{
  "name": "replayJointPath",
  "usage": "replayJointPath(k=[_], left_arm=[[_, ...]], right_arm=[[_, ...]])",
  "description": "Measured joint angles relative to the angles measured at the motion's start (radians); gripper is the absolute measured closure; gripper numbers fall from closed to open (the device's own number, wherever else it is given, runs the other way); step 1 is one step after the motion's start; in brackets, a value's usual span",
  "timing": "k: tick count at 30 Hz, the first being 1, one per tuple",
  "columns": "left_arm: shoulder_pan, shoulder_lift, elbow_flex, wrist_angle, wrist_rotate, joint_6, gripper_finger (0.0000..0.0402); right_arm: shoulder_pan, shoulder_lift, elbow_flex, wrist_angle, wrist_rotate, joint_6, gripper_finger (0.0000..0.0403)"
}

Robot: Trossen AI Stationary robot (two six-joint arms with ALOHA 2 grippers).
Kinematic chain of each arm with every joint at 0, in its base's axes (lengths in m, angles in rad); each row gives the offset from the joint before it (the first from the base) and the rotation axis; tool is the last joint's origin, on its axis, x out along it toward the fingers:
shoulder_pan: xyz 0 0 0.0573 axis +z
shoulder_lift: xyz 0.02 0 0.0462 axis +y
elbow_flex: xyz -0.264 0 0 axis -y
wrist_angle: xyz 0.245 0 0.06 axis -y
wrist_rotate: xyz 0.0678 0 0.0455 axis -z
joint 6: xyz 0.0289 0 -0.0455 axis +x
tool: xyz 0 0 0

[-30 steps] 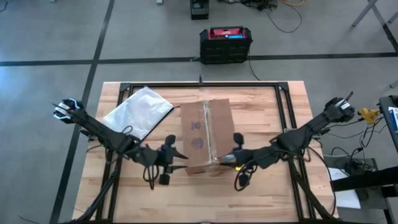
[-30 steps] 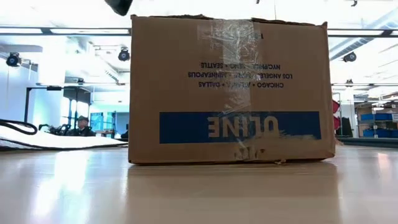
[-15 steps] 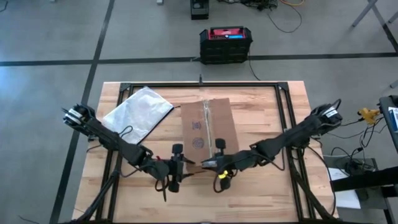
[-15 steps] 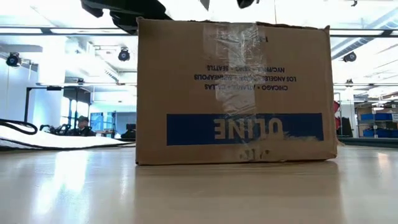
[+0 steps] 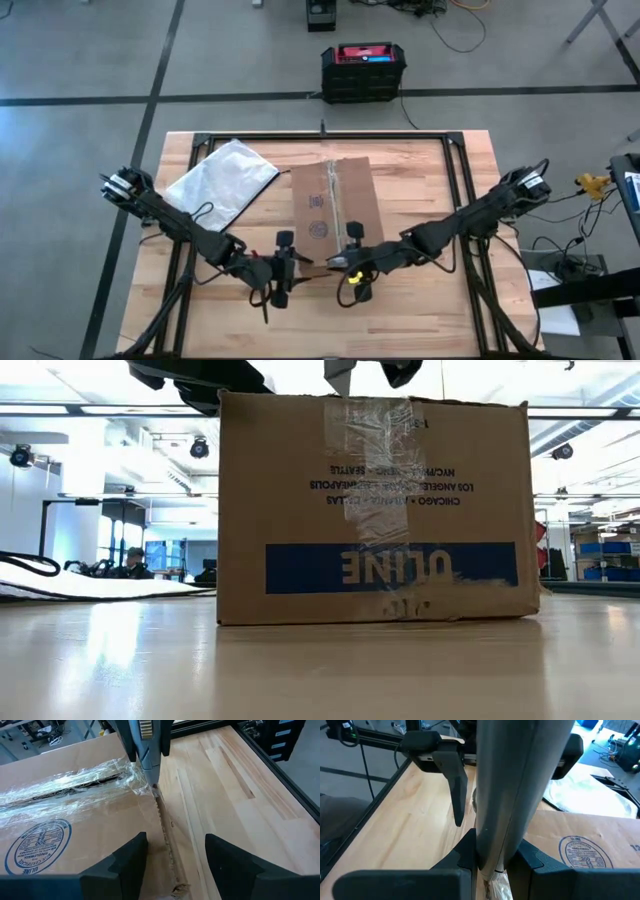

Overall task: Unpack boxes
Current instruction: Open the cardboard box using knife

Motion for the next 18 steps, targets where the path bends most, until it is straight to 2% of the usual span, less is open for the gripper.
replayJointPath(k=[10, 18], left_arm=[[0.0, -0.001, 0.0, -0.049, 0.002, -0.041, 0.0215], [-0.001, -0.001, -0.001, -0.059, 0.0, -0.064, 0.0229]], right_arm=[[0.014, -0.057, -0.003, -0.09, 0.006, 0.013, 0.0355], [0.037, -0.108, -0.005, -0.175, 0.006, 0.029, 0.0355]])
